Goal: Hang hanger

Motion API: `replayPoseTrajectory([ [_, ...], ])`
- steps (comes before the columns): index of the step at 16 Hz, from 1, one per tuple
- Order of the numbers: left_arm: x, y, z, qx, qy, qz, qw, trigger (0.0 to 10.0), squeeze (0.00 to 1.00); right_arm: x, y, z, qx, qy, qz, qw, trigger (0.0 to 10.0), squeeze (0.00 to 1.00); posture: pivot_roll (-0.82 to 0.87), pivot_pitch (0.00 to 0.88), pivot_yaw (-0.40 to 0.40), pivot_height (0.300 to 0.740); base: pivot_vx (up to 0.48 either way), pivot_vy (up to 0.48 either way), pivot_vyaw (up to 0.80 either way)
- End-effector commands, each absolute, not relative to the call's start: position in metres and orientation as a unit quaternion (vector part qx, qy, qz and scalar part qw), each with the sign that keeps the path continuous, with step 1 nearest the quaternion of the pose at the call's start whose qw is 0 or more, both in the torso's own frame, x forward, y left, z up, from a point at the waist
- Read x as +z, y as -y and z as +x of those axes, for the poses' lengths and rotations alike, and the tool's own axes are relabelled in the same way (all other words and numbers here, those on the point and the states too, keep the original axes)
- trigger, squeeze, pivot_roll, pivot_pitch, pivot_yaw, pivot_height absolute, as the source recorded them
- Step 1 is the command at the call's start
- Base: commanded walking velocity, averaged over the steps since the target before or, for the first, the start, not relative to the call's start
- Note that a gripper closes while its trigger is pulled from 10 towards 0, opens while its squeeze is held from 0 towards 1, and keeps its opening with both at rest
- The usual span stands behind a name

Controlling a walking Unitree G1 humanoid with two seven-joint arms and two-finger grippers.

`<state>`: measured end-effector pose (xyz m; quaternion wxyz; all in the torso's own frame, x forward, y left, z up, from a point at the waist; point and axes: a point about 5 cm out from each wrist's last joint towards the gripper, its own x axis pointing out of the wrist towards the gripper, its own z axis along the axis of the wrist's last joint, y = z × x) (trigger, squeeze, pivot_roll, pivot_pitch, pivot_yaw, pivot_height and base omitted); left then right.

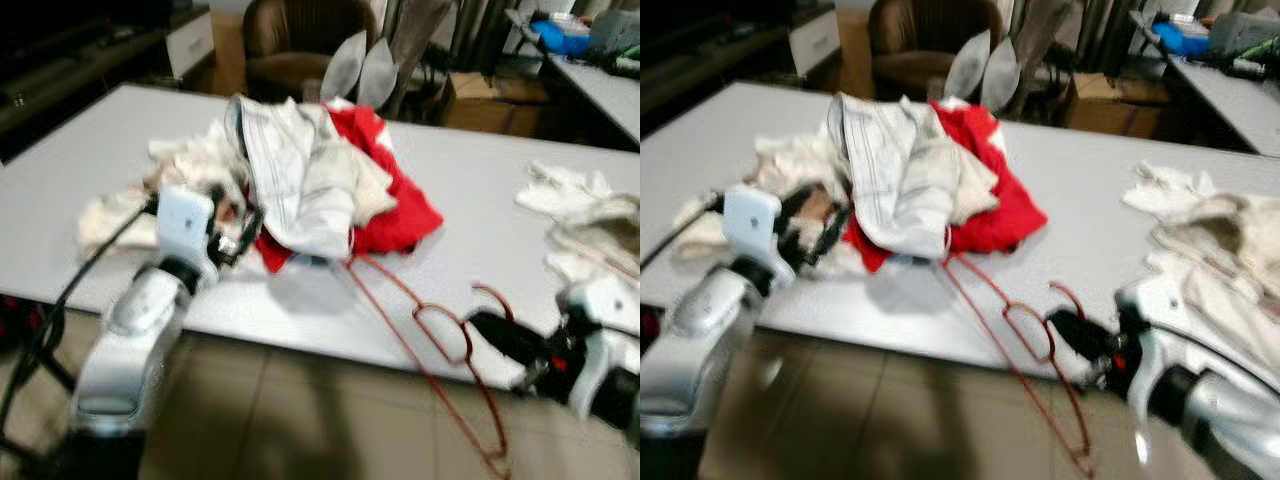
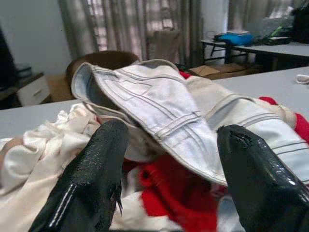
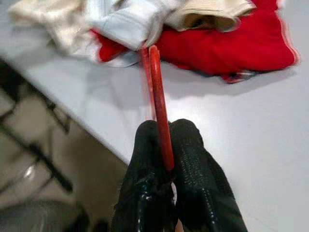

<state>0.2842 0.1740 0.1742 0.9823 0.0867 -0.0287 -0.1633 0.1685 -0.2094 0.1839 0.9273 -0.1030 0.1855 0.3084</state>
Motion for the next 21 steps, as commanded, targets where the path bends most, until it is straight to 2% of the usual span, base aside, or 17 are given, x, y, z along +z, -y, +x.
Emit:
replayPoseTrajectory([
  [1, 0.176, -0.169, 0.285, -0.172, 0.028, 0.089, 0.981, 10.0, 0.00, 0.194, 0.217, 0.168, 0.323, -0.186, -0.120, 0.920, 10.0, 0.00, -0.19, 0.000, 0.002, 0.740, 0.000, -0.394, 0.00],
  [3, 0.177, -0.167, 0.290, -0.175, 0.026, 0.092, 0.980, 10.0, 0.00, 0.210, 0.222, 0.174, 0.368, -0.180, -0.166, 0.897, 10.0, 0.00, -0.19, 0.000, 0.002, 0.740, 0.000, -0.197, 0.00],
  [4, 0.179, -0.164, 0.292, -0.183, 0.027, 0.090, 0.979, 10.0, 0.00, 0.219, 0.223, 0.188, 0.348, -0.142, -0.164, 0.912, 10.0, 0.00, -0.19, 0.000, 0.002, 0.740, 0.000, 0.000, 0.00],
  [5, 0.182, -0.166, 0.297, -0.170, 0.032, 0.087, 0.981, 10.0, 0.00, 0.229, 0.221, 0.210, 0.298, -0.081, -0.102, 0.946, 10.0, 0.00, -0.19, 0.000, -0.007, 0.740, 0.000, 0.000, 0.00],
  [8, 0.191, -0.165, 0.303, -0.166, 0.055, 0.073, 0.982, 10.0, 0.00, 0.237, 0.207, 0.222, 0.320, -0.017, -0.040, 0.946, 10.0, 0.00, -0.18, 0.000, -0.011, 0.740, 0.000, 0.000, 0.00],
  [10, 0.192, -0.155, 0.313, -0.180, 0.054, 0.087, 0.978, 10.0, 0.00, 0.230, 0.170, 0.237, 0.399, -0.018, -0.071, 0.914, 10.0, 0.00, -0.16, 0.000, -0.012, 0.740, 0.000, 0.000, 0.00],
  [12, 0.207, -0.136, 0.314, -0.238, 0.103, 0.055, 0.964, 10.0, 0.00, 0.229, 0.154, 0.263, 0.374, -0.002, -0.035, 0.927, 10.0, 0.00, -0.17, 0.000, -0.022, 0.740, 0.000, 0.000, 0.00],
  [13, 0.213, -0.129, 0.315, -0.267, 0.120, 0.017, 0.956, 10.0, 0.00, 0.226, 0.138, 0.260, 0.433, 0.017, -0.038, 0.900, 10.0, 0.00, -0.15, 0.000, -0.019, 0.740, 0.000, 0.000, 0.00],
  [14, 0.215, -0.127, 0.316, -0.276, 0.125, 0.007, 0.953, 10.0, 0.00, 0.227, 0.133, 0.257, 0.454, 0.033, -0.049, 0.889, 10.0, 0.00, -0.15, 0.000, -0.019, 0.740, 0.000, 0.000, 0.00],
  [15, 0.214, -0.120, 0.315, -0.317, 0.120, 0.006, 0.941, 10.0, 0.00, 0.224, 0.136, 0.270, 0.418, 0.031, -0.008, 0.908, 10.0, 0.00, -0.14, 0.000, -0.035, 0.740, 0.000, 0.000, 0.00],
  [16, 0.210, -0.119, 0.317, -0.326, 0.109, 0.008, 0.939, 10.0, 0.00, 0.223, 0.136, 0.271, 0.417, 0.037, -0.025, 0.908, 10.0, 0.00, -0.14, 0.000, -0.034, 0.740, 0.000, 0.000, 0.00],
  [18, 0.181, -0.111, 0.335, -0.300, 0.042, 0.087, 0.949, 10.0, 0.00, 0.227, 0.137, 0.270, 0.415, 0.056, -0.011, 0.908, 10.0, 0.00, -0.13, 0.000, -0.022, 0.740, 0.000, 0.000, 0.00],
  [19, 0.169, -0.112, 0.342, -0.279, 0.015, 0.135, 0.951, 10.0, 0.00, 0.228, 0.136, 0.270, 0.411, 0.072, -0.030, 0.908, 10.0, 0.00, -0.14, 0.000, -0.016, 0.740, 0.000, 0.000, 0.00],
  [20, 0.153, -0.125, 0.355, -0.223, -0.016, 0.205, 0.953, 10.0, 0.00, 0.239, 0.138, 0.268, 0.399, 0.102, 0.027, 0.911, 10.0, 0.00, -0.16, 0.000, 0.013, 0.740, 0.000, 0.000, 0.00],
  [21, 0.151, -0.131, 0.359, -0.197, -0.023, 0.215, 0.956, 10.0, 0.00, 0.245, 0.138, 0.266, 0.399, 0.117, 0.043, 0.908, 10.0, 0.00, -0.16, 0.000, 0.019, 0.740, 0.000, 0.000, 0.00],
])
